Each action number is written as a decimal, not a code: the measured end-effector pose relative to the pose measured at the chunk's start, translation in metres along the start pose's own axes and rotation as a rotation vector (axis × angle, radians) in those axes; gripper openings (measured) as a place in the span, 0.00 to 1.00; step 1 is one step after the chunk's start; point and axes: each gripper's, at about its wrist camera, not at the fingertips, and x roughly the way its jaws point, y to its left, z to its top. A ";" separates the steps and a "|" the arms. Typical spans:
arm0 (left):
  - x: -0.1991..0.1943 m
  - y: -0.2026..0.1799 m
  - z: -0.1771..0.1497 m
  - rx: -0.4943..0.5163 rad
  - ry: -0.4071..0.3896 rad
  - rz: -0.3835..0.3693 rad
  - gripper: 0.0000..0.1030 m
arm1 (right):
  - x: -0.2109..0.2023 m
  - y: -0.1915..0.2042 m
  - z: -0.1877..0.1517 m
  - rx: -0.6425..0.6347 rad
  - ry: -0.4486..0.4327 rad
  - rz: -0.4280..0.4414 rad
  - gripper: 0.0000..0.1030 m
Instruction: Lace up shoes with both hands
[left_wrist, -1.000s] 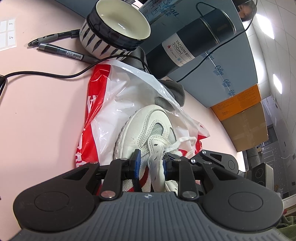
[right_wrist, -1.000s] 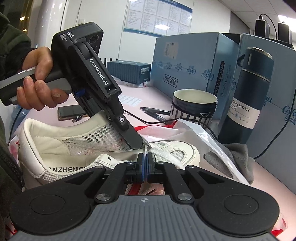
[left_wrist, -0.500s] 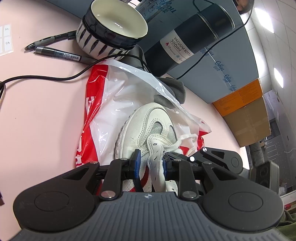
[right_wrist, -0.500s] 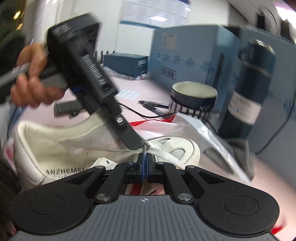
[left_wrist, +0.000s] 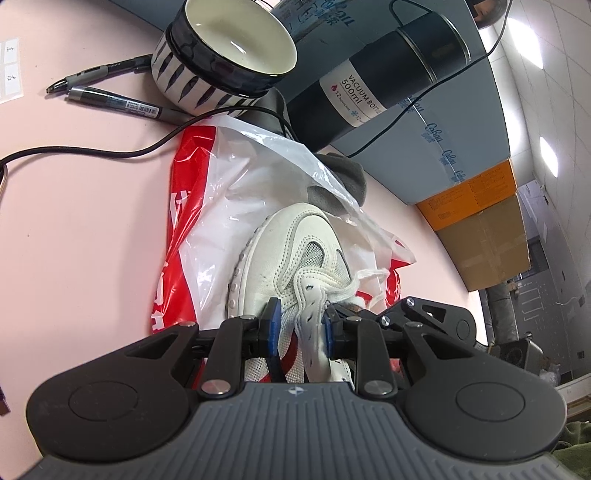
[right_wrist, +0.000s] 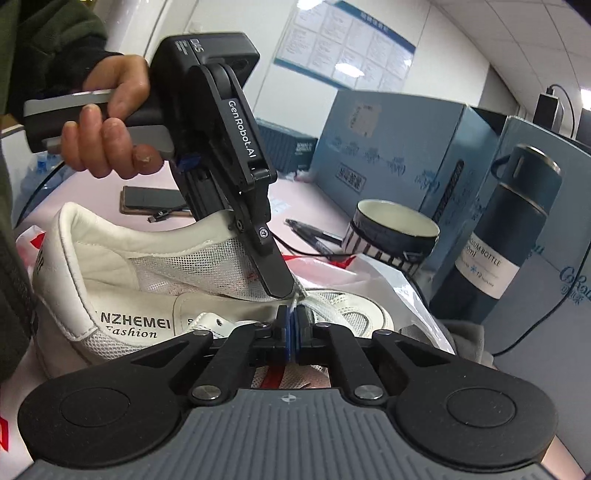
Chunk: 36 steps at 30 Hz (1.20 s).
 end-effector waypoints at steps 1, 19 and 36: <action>0.000 0.000 0.001 0.005 0.007 0.000 0.21 | 0.000 -0.001 0.000 0.005 -0.003 0.004 0.03; 0.002 0.002 0.003 0.013 0.050 -0.022 0.20 | 0.013 -0.016 0.012 0.193 0.047 0.016 0.03; -0.002 0.007 -0.003 -0.003 0.007 -0.049 0.21 | 0.011 -0.010 0.041 0.173 0.189 -0.038 0.07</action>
